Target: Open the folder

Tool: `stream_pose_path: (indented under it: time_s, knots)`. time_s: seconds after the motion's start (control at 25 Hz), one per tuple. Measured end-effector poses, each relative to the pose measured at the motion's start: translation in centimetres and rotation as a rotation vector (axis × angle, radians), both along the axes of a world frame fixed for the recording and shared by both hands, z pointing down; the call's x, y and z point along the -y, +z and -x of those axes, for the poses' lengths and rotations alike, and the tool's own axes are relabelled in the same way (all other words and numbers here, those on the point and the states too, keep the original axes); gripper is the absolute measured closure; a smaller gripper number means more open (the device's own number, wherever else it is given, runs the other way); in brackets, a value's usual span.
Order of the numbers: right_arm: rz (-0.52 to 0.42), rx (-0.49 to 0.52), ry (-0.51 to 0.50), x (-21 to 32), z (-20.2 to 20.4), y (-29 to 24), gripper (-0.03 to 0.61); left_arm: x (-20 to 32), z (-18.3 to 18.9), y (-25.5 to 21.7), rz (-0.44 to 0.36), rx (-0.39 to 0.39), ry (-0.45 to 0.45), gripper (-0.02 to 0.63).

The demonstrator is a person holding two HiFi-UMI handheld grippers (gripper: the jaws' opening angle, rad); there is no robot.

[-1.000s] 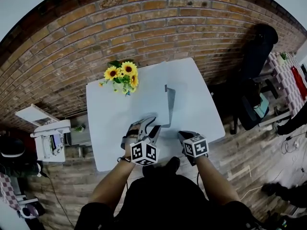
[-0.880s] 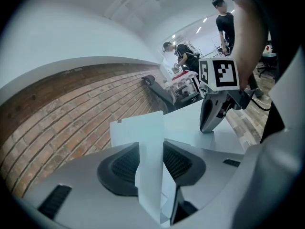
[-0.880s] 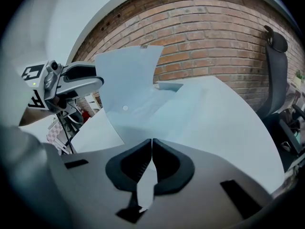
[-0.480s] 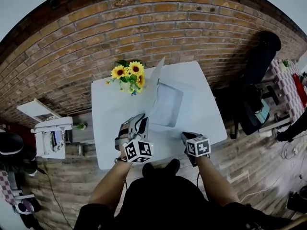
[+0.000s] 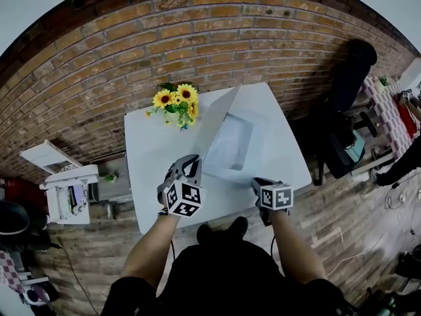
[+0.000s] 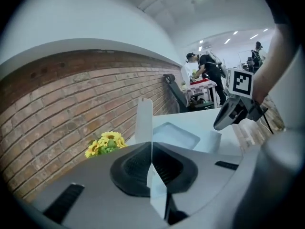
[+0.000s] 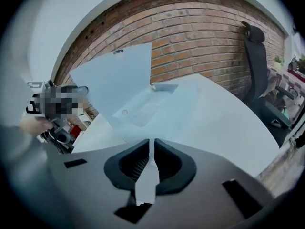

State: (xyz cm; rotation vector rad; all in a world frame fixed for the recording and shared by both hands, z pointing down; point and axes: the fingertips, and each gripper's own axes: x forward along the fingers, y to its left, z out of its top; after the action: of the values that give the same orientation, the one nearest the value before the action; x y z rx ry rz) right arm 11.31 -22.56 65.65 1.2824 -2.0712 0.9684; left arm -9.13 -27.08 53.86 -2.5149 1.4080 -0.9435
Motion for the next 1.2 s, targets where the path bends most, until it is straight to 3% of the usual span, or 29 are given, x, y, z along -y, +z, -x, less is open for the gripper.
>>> stream_pose_path:
  time_s: [0.28,0.6,1.04,1.2]
  knots:
    - [-0.053,-0.005,0.06,-1.5,0.0,-0.9,0.506,-2.4,-2.6,-0.1,-0.041,0.007,0.157,0.594]
    - [-0.036,0.006,0.058,-2.4,-1.8,-0.2,0.482,-3.1,-7.1,-0.5,-0.052,0.036,0.246,0.594]
    - [-0.021,0.022,0.049,-2.9,-8.2,0.4,0.465,-4.3,-16.0,-2.1,0.003,-0.09,0.233,0.592]
    - [-0.023,0.014,0.055,-3.4,-10.2,0.8,0.468,-4.8,-16.5,-2.5,0.035,-0.187,0.159,0.592]
